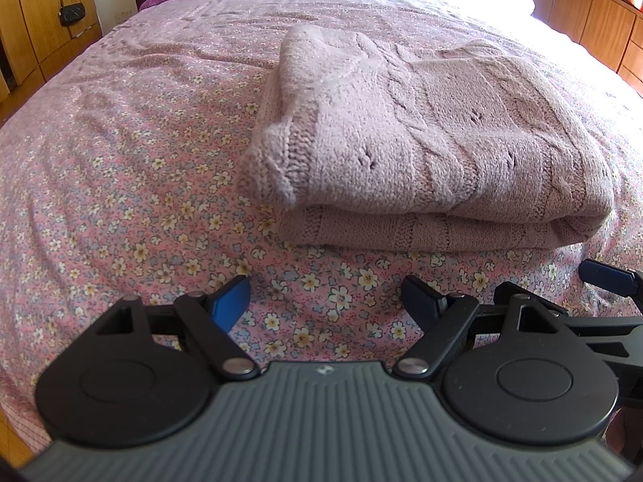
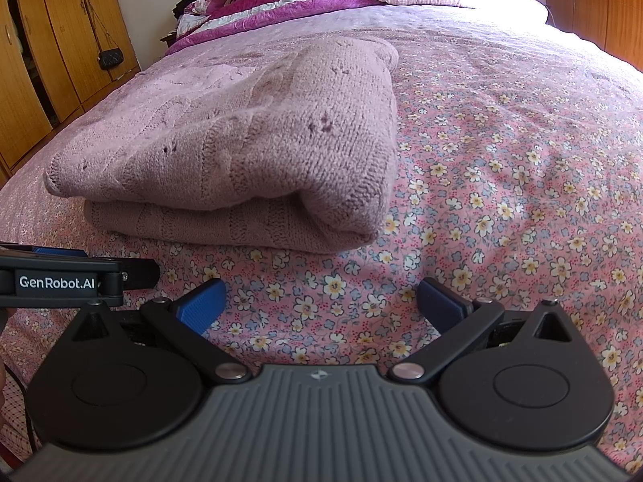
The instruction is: Fold small clothes
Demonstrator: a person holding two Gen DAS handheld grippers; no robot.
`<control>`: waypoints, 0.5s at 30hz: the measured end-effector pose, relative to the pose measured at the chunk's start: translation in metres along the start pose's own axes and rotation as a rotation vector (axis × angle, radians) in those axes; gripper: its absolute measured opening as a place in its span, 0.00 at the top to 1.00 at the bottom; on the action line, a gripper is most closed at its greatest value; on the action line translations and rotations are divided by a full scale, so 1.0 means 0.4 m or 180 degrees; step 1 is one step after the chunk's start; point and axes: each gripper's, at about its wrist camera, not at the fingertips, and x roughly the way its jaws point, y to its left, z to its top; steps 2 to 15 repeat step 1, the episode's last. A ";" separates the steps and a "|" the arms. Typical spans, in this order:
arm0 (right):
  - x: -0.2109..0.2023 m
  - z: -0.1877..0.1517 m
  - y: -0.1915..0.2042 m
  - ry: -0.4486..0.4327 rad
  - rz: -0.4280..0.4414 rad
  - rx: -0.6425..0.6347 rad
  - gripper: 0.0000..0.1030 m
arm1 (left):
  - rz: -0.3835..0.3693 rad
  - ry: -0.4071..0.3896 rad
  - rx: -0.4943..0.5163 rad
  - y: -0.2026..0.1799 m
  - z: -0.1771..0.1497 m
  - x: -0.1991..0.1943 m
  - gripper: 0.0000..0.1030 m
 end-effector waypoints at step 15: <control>0.000 0.000 0.001 0.0000 0.0000 0.0000 0.00 | 0.0000 0.0003 0.0002 0.000 0.000 0.000 0.19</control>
